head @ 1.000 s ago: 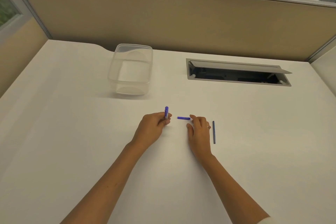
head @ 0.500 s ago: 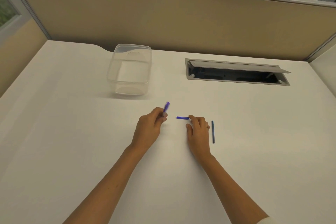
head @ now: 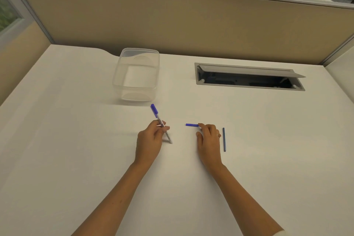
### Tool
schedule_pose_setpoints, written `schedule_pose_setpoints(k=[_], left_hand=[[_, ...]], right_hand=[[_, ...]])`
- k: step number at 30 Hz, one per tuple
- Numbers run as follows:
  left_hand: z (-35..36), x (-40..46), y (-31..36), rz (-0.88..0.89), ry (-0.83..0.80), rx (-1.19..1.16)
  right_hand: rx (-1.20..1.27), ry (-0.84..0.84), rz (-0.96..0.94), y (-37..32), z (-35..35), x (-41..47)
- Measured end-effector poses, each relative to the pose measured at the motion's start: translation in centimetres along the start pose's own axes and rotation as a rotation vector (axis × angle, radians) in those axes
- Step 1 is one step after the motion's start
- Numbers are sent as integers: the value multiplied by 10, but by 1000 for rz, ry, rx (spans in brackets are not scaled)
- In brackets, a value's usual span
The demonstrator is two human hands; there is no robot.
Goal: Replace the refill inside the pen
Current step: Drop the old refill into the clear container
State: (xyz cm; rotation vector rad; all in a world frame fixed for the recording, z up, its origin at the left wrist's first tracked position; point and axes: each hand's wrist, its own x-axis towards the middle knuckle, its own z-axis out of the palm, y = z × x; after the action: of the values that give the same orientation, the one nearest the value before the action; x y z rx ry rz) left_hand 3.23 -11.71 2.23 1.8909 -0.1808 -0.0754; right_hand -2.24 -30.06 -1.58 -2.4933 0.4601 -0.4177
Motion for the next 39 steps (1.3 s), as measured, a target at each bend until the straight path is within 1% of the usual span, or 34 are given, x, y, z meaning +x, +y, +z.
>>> schedule_pose_setpoints(k=[2,4,5,8,10,11,14,15,17,21,23,24,25,28,29,31,34,39], left_hand=[[-1,1,-1,-14,25,6],[-2,2,5,11,74,-26],[-2,3,10,53,107,-52],[-2,3,23,254,224,-80],[-2,4,24,309,213,-30],[-2,5,22,292,166,17],[-1,7,11,128,-56,149],[-2,8,9,97,-92,162],[-3,12,12,96,-67,142],[-5,17,25,282,121,39],[-4,16,26,300,158,8],[-3,16,24,277,138,12],[-3,16,20,234,85,43],[-3,16,7,79,-149,233],[-4,16,4,62,-170,263],[-6,16,6,52,-124,235],[-7,18,19,47,-63,68],[-10,24,32,19,20,-116]], right_hand=[[1,4,-10,0,-1,0],[-1,5,-10,-1,-1,0],[-2,6,-10,-1,-1,0],[-8,9,-14,-2,-1,-1],[-9,10,-18,-2,-2,-2],[-7,10,-17,-2,-2,-2],[0,5,-16,-2,-2,-2],[2,3,-13,-2,-2,-2],[6,5,-10,-2,-3,-2],[-8,9,-14,-2,-2,-2],[-14,7,-10,-2,-2,-2],[-16,6,-11,-2,-2,-2],[-15,5,-11,-2,-2,-2],[-1,3,-6,-1,-2,-3],[2,3,-6,-1,-2,-3],[3,4,-9,-1,-2,-3],[-1,3,-11,-1,-2,-3],[-17,-7,0,-1,-3,-3]])
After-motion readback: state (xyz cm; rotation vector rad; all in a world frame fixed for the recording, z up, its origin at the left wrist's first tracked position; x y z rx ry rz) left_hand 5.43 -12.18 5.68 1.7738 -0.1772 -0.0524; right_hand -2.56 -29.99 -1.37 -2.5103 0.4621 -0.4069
